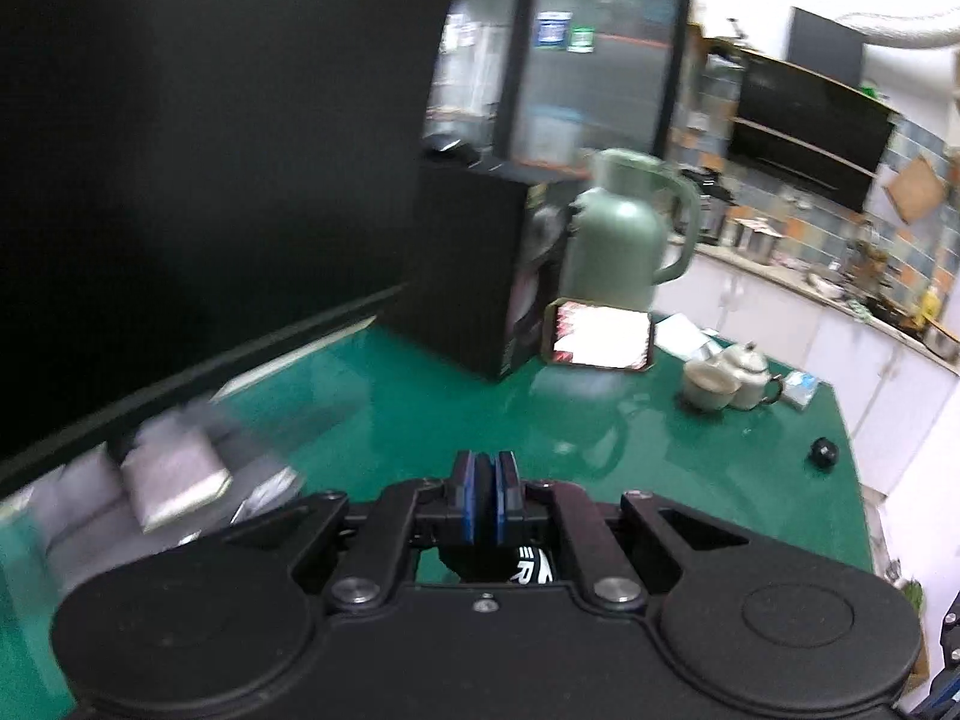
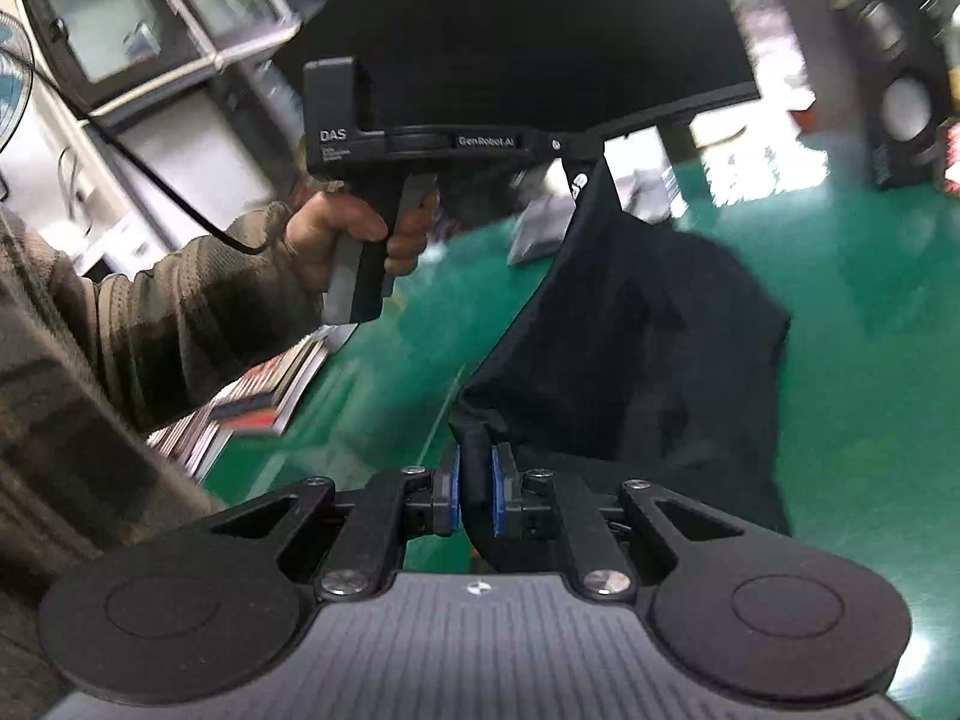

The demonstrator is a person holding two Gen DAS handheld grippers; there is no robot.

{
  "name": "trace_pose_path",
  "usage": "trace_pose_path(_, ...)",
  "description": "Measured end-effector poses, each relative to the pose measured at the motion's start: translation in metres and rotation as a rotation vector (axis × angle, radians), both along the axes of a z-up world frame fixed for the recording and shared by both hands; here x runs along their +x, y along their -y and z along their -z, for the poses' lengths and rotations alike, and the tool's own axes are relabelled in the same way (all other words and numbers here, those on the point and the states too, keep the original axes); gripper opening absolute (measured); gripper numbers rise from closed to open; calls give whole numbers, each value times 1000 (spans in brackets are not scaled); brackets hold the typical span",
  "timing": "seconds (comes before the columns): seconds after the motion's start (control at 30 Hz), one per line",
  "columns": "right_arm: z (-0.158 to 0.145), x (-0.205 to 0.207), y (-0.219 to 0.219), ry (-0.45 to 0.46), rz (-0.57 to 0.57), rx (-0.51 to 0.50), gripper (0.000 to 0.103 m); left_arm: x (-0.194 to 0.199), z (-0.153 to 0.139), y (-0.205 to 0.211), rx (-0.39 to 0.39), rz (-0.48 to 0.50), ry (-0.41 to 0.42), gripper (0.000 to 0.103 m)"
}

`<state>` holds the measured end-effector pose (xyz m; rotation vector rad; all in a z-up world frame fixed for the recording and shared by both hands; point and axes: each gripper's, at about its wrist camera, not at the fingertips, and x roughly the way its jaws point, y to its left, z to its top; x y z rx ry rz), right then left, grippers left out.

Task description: Fold clothes

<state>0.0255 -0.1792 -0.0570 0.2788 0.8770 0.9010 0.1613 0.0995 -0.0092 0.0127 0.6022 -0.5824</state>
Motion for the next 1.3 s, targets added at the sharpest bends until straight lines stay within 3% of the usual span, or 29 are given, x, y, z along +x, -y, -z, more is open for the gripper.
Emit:
trace_pose_path(0.2,12,21,-5,-137,-91,-26,10,-24,34,-35,-18,-94,-73,8)
trace_pose_path(0.4,-1,19,-15,-178,-183,-70,10,-44,59,-62,-51,-168,-112,9)
trace_pose_path(0.47,8,17,-20,-222,-207,-90,13,-47,71,-69,-40,-180,-141,10)
trace_pose_path(0.53,12,16,-23,-249,-213,-95,22,-46,89,-76,-4,-214,-190,14)
trace_pose_path(0.6,16,15,-25,-277,-211,-98,48,-47,96,-85,-8,-242,-209,20)
trace_pose_path(0.67,-6,7,-14,-226,-189,-71,71,-49,94,-92,-11,-271,-201,41)
trace_pose_path(0.73,-22,3,-2,-167,-158,-62,74,-50,88,-107,-1,-359,-164,59)
trace_pose_path(0.77,-34,-1,13,-127,-124,-53,74,-50,84,-114,3,-406,-147,60)
trace_pose_path(0.83,-45,0,31,-60,-40,-69,74,-46,79,-118,20,-443,-135,60)
trace_pose_path(0.87,-44,1,39,-45,-7,-84,65,-44,74,-117,33,-442,-121,60)
trace_pose_path(0.9,-43,2,54,-31,55,-114,39,-41,65,-108,50,-406,-94,60)
trace_pose_path(0.97,-37,8,69,-41,100,-149,7,-37,58,-92,35,-334,-91,59)
trace_pose_path(1.07,-24,22,86,-24,119,-222,7,-28,53,-43,8,-153,-101,50)
trace_pose_path(1.17,-16,27,87,-18,42,-230,9,-17,63,6,-5,6,-152,47)
trace_pose_path(1.3,-14,24,74,94,-139,-330,10,-2,83,43,46,55,-184,47)
